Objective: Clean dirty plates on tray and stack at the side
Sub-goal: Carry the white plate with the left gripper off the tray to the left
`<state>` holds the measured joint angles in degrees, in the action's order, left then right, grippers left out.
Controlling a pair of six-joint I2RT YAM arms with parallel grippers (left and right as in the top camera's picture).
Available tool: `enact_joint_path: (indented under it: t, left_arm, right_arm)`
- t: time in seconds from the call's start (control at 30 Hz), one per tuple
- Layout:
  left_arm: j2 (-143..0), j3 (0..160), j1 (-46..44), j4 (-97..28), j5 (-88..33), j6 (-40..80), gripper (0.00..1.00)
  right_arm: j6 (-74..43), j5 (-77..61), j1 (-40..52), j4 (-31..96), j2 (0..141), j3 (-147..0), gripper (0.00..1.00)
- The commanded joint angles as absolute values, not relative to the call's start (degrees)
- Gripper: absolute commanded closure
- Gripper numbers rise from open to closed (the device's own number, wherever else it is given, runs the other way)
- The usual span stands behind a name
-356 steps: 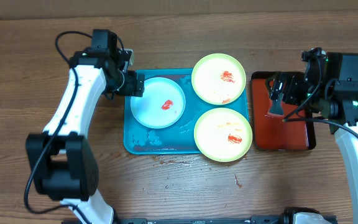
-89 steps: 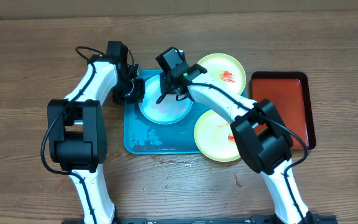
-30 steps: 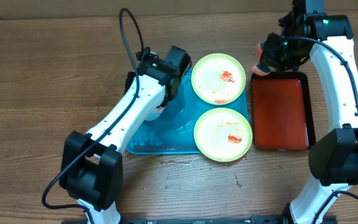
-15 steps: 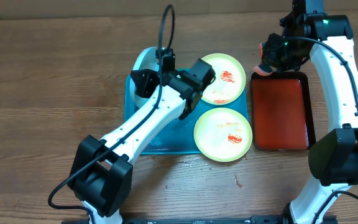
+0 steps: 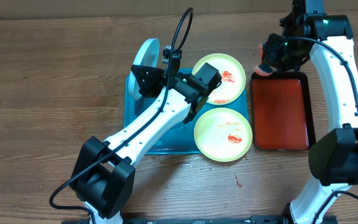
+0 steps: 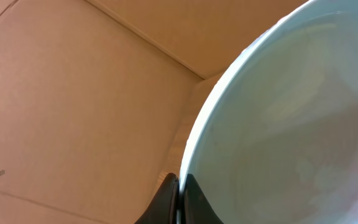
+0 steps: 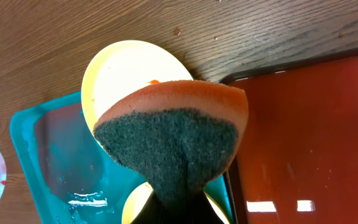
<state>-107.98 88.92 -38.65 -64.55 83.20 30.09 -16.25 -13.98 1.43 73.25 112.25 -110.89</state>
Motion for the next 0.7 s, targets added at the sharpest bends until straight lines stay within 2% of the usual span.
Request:
enact_joint_path:
  t: [0.0, 0.4, 0.67]
  left_arm:
    - [-105.97, 89.84, -39.0, -64.34, 86.08, 32.23, 0.96]
    - [-105.97, 89.84, -38.74, -64.18, 82.35, 33.93, 0.96]
    - [-105.95, 89.84, -31.53, -63.44, 52.21, 31.48, 0.96]
  right_arm:
    - [-15.77, -13.45, 1.19, 73.21, 111.96, -111.61, 0.96]
    - [-15.79, -12.86, 1.19, 73.28, 111.96, -111.61, 0.96]
    - [-15.77, -12.86, 1.21, 73.67, 111.98, -111.61, 0.96]
